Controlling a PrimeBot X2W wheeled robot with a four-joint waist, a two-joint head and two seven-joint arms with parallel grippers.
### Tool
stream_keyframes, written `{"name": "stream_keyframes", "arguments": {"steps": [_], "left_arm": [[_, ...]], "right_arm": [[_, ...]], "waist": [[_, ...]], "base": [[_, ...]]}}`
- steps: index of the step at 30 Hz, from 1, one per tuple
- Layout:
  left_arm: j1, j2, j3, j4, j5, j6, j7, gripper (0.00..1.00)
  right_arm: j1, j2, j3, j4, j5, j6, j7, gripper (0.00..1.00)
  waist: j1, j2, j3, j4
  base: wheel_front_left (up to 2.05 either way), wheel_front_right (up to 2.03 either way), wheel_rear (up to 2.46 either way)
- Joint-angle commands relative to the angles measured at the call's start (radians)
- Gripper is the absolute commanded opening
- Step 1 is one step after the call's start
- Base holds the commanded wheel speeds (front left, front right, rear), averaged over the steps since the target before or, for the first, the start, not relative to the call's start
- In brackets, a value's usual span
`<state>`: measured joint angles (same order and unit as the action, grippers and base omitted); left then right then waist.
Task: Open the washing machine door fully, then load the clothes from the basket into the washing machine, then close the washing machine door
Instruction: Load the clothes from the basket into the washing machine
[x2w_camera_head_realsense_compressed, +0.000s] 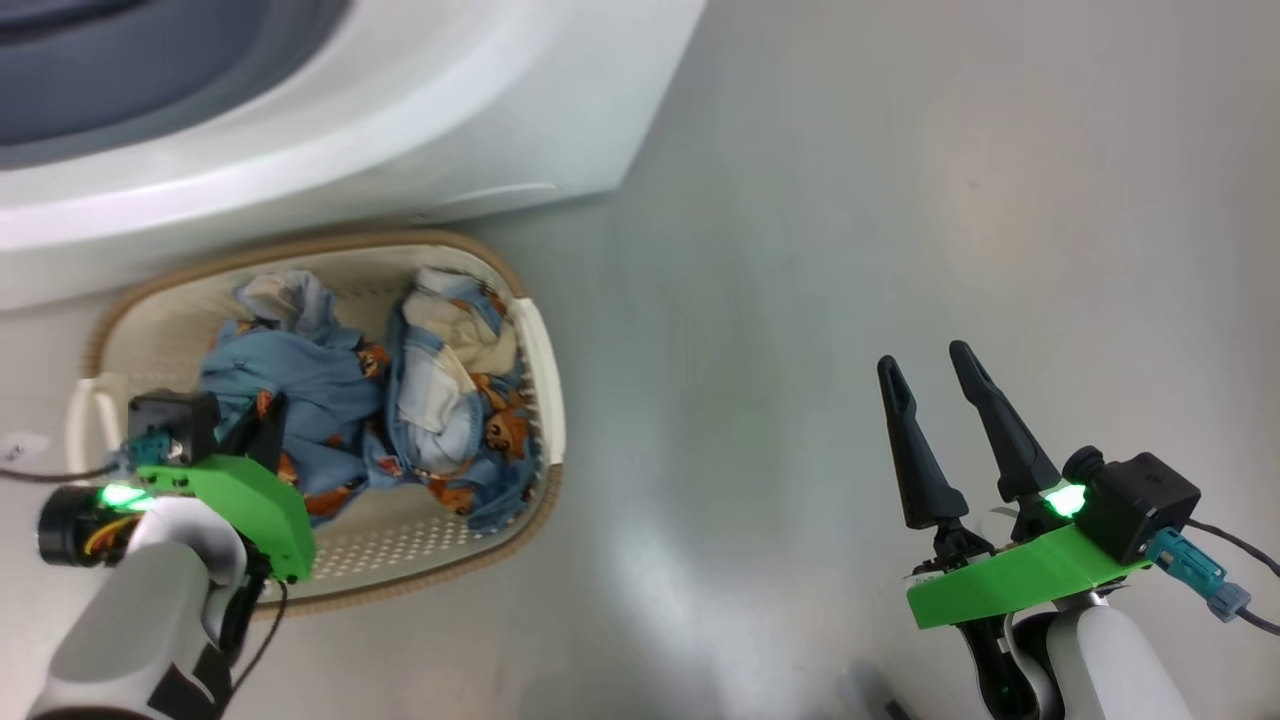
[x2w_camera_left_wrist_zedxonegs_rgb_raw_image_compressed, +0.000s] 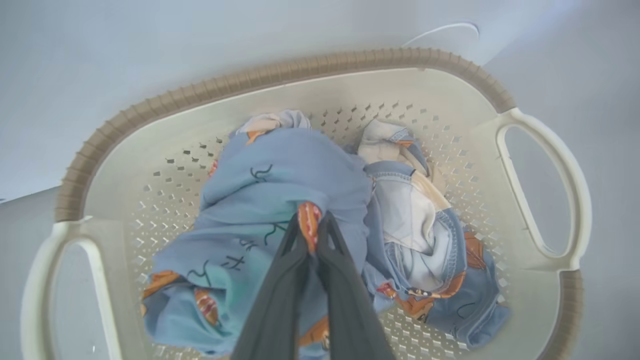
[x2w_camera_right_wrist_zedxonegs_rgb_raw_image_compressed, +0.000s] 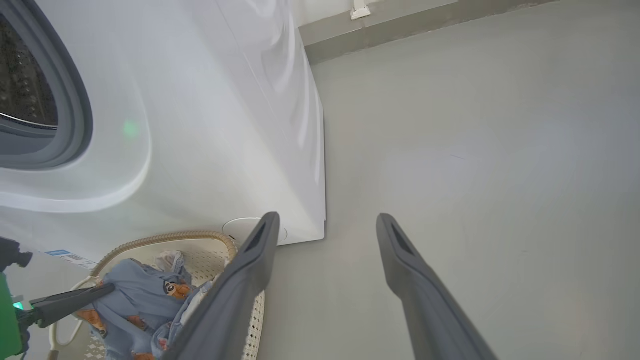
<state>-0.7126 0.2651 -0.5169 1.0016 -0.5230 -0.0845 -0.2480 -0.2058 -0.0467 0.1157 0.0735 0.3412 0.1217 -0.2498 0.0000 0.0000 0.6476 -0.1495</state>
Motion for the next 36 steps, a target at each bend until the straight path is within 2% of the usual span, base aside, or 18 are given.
{"name": "stream_keyframes", "arguments": {"steps": [1, 9, 19, 29, 36], "left_arm": [[0.037, 0.027, 0.042, -0.036, 0.01, 0.008, -0.014, 0.0], [0.167, 0.002, 0.161, -0.205, 0.048, 0.012, -0.014, 0.0], [0.302, -0.061, 0.297, -0.38, 0.129, -0.003, -0.014, 0.0], [0.397, -0.132, 0.423, -0.506, 0.181, -0.018, -0.014, 0.0], [0.447, -0.158, 0.471, -0.579, 0.226, -0.028, -0.014, 0.0]], "right_arm": [[0.014, -0.004, 0.017, -0.013, -0.013, 0.009, -0.012, 1.0], [0.031, -0.004, 0.0, 0.017, -0.033, 0.009, -0.012, 1.0], [0.065, -0.004, -0.028, 0.047, -0.067, 0.009, -0.012, 1.0], [0.089, -0.004, -0.031, 0.066, -0.067, 0.009, -0.012, 1.0], [0.096, -0.004, -0.028, 0.075, -0.063, 0.009, -0.012, 1.0]], "waist": [[0.0, 0.0, -0.055, 0.049], [0.0, 0.0, -0.15, 0.103], [0.0, 0.0, -0.253, 0.165], [0.0, 0.0, -0.343, 0.191], [0.0, 0.0, -0.385, 0.196]], "base": [[0.0, 0.0, 0.0], [0.0, 0.0, 0.0], [0.0, 0.0, 0.0], [0.0, 0.0, 0.0], [0.0, 0.0, 0.0]]}}
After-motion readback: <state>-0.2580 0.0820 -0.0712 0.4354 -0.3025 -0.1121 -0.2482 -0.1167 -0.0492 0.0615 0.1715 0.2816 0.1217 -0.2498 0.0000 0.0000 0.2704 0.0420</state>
